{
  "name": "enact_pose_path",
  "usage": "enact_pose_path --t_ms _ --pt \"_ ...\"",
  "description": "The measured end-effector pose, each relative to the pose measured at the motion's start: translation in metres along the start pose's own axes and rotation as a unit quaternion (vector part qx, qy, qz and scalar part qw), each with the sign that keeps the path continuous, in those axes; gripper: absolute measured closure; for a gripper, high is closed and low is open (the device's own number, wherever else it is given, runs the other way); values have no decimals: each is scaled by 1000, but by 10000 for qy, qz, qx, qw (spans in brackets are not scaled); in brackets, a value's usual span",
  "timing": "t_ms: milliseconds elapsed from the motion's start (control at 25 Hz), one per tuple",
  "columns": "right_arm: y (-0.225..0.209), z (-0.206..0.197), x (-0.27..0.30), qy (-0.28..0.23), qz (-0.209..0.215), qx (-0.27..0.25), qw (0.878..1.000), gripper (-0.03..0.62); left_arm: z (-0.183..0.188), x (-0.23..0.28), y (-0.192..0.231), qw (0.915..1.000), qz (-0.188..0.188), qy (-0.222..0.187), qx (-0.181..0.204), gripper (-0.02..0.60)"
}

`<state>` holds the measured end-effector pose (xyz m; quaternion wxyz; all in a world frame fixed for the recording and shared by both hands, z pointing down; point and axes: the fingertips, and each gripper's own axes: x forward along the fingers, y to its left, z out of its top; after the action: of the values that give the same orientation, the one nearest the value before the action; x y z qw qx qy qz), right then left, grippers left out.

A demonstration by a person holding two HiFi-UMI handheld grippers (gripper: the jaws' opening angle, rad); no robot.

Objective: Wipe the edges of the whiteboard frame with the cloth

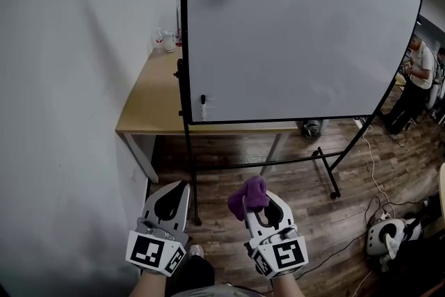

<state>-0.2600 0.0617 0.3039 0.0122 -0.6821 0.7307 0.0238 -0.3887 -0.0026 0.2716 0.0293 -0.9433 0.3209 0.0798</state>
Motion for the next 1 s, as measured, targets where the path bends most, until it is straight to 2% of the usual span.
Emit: enact_pose_path --t_ms 600,1000 --pt "-2 -8 146 -19 -142 -27 9999 465 -9 85 112 9996 -235 -120 -24 565" --pt "1 -27 212 117 -322 22 9994 464 -22 114 157 9988 -495 -55 -20 565"
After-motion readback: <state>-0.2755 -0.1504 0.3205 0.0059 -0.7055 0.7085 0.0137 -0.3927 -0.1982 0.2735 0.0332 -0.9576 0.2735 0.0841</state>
